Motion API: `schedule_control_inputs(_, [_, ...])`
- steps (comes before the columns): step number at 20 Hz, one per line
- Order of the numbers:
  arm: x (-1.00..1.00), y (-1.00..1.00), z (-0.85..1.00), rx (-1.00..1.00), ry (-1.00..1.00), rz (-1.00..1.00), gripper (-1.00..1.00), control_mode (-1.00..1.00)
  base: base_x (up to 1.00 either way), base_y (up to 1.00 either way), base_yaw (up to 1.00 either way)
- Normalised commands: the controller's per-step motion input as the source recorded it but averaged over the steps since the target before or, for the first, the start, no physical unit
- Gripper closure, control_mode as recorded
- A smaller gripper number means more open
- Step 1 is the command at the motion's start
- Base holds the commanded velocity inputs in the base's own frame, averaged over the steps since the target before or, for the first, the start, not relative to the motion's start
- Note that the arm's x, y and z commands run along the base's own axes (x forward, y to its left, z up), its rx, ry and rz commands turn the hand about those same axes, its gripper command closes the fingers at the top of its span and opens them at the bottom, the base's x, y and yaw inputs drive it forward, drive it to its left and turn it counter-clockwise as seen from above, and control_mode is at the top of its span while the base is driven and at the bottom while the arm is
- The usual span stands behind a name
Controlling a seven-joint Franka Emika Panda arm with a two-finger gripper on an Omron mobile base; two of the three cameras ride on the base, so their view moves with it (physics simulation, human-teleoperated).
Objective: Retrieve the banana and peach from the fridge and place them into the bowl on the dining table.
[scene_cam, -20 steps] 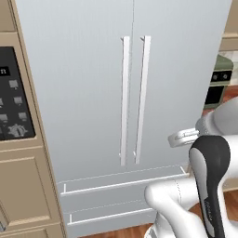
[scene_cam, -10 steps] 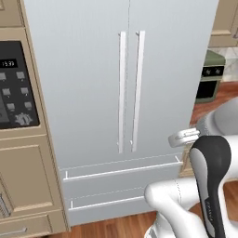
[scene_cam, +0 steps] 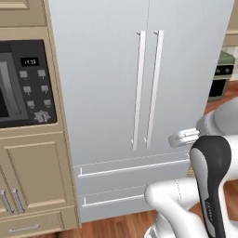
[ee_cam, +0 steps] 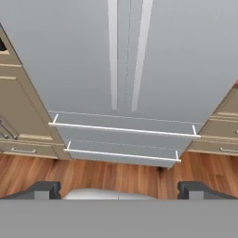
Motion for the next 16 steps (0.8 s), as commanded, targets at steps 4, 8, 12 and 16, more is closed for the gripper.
schedule_control_inputs(4, [0.0, 0.0, 0.0, 0.0, 0.0, 0.0, -1.0, 1.0, -0.26, 0.32, 0.0])
schedule_control_inputs(8, [0.0, 0.0, 0.0, 0.0, 0.0, 0.0, -1.0, 1.0, -0.49, 0.02, 0.0])
schedule_control_inputs(12, [0.0, 0.0, 0.0, 0.0, 0.0, 0.0, -1.0, 1.0, -0.5, 0.0, 0.0])
schedule_control_inputs(16, [0.0, 0.0, 0.0, 0.0, 0.0, 0.0, -1.0, 1.0, -0.17, 0.0, 0.0])
